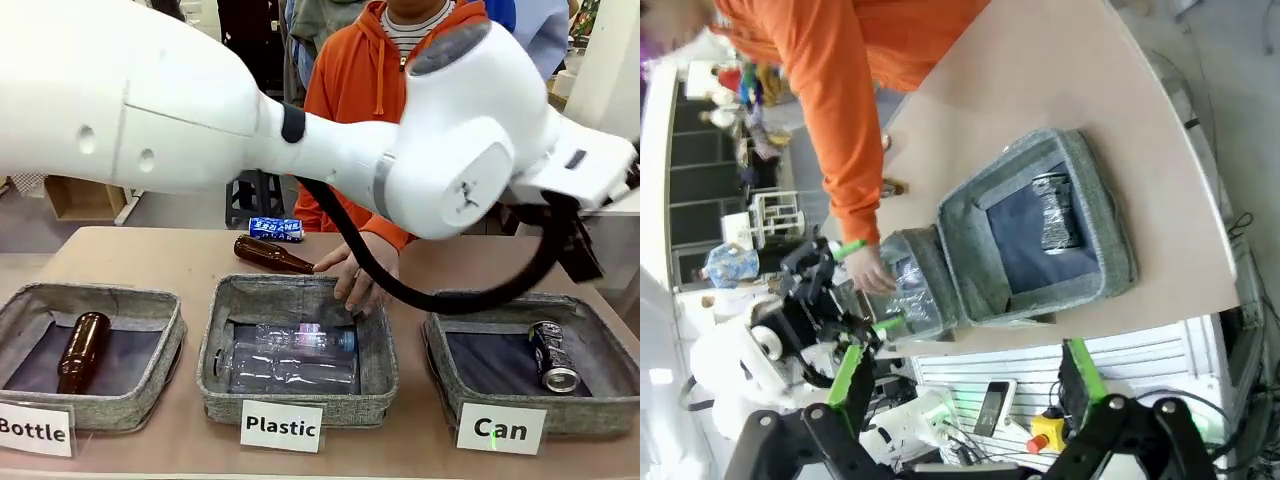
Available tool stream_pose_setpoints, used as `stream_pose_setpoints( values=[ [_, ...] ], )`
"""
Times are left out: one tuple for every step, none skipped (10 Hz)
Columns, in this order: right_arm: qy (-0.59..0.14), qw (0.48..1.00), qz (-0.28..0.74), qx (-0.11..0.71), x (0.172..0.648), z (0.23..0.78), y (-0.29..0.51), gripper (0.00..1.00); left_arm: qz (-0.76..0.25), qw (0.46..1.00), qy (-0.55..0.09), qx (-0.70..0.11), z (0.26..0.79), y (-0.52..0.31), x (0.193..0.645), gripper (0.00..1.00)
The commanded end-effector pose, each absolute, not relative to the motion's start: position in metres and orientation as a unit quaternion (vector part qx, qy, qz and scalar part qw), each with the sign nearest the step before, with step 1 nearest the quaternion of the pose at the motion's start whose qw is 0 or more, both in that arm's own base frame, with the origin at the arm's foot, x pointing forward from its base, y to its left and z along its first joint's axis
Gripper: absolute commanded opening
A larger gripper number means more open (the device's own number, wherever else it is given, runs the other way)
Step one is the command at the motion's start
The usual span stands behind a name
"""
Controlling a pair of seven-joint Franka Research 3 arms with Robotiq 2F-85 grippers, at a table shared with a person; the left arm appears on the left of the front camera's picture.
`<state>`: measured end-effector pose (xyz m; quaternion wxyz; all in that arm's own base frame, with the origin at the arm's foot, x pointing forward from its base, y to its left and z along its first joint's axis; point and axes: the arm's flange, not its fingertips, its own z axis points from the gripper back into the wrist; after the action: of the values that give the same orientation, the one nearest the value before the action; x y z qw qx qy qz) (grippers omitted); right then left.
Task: Sort the can waste into the basket.
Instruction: Pick up the can waste from the table and place it in the right Fabric basket.
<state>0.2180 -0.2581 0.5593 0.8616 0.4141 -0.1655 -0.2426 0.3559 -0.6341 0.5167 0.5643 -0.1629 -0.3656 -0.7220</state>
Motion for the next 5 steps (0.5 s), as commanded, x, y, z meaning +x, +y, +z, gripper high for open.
stream_pose_setpoints(
  values=[
    [-0.149, 0.860, -0.217, 0.438, 0.241, 0.531, -0.211, 1.00, -0.679, 0.609, -0.367, -0.185, 0.528, -0.574, 0.366, 1.00],
    [-0.140, 0.855, -0.216, 0.450, 0.242, 0.528, -0.201, 1.00, -0.670, 0.613, -0.369, -0.200, 0.528, -0.554, 0.369, 1.00],
    [-0.150, 0.856, -0.223, 0.442, 0.242, 0.530, -0.203, 1.00, -0.671, 0.611, -0.367, -0.203, 0.527, -0.544, 0.368, 1.00],
    [-0.162, 0.854, -0.234, 0.436, 0.243, 0.533, -0.213, 1.00, -0.686, 0.590, -0.363, -0.224, 0.527, -0.541, 0.365, 1.00],
    [-0.168, 0.849, -0.242, 0.438, 0.242, 0.537, -0.218, 1.00, -0.694, 0.577, -0.361, -0.236, 0.528, -0.542, 0.362, 1.00]
  ],
)
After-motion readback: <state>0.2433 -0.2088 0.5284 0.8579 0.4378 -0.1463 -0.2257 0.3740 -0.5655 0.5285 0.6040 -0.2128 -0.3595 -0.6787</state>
